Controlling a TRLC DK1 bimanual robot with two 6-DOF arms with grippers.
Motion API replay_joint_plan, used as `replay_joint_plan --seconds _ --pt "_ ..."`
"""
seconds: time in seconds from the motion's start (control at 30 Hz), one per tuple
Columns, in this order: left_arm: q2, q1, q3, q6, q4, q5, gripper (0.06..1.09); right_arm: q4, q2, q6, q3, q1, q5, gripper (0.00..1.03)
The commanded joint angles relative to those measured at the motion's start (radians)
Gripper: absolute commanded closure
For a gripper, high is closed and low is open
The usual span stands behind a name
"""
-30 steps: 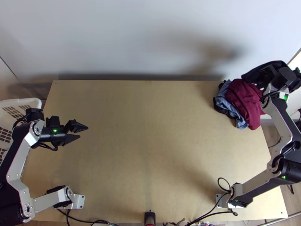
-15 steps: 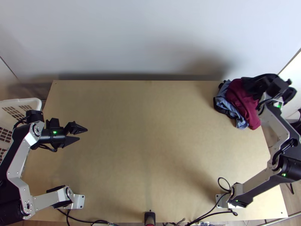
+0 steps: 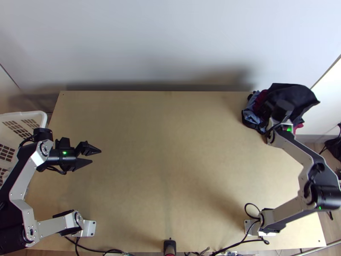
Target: Fold the t-shirt
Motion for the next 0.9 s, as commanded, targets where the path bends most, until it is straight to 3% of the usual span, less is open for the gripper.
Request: replay_joint_plan --seconds 0.0,0.4,0.77,0.8,0.87 --pt "-0.004 0.01 -0.021 0.006 -0.006 0.0 0.11 0.087 0.156 0.001 -0.039 -0.046 0.017 1.0" --pt "-0.032 0.059 -0.024 0.064 -0.084 0.0 0.11 0.113 0.185 -0.026 0.001 -0.192 -0.005 1.0" --pt "-0.028 0.047 -0.024 0.049 -0.083 0.0 0.11 0.105 0.067 0.041 -0.125 0.01 -0.011 0.98" --pt "-0.028 0.047 -0.024 0.05 -0.083 0.0 0.11 0.104 0.063 0.041 -0.131 0.02 -0.011 0.86" --pt "-0.027 0.047 -0.024 0.05 -0.083 0.0 0.11 0.1 0.059 0.058 -0.142 0.027 -0.013 0.34"
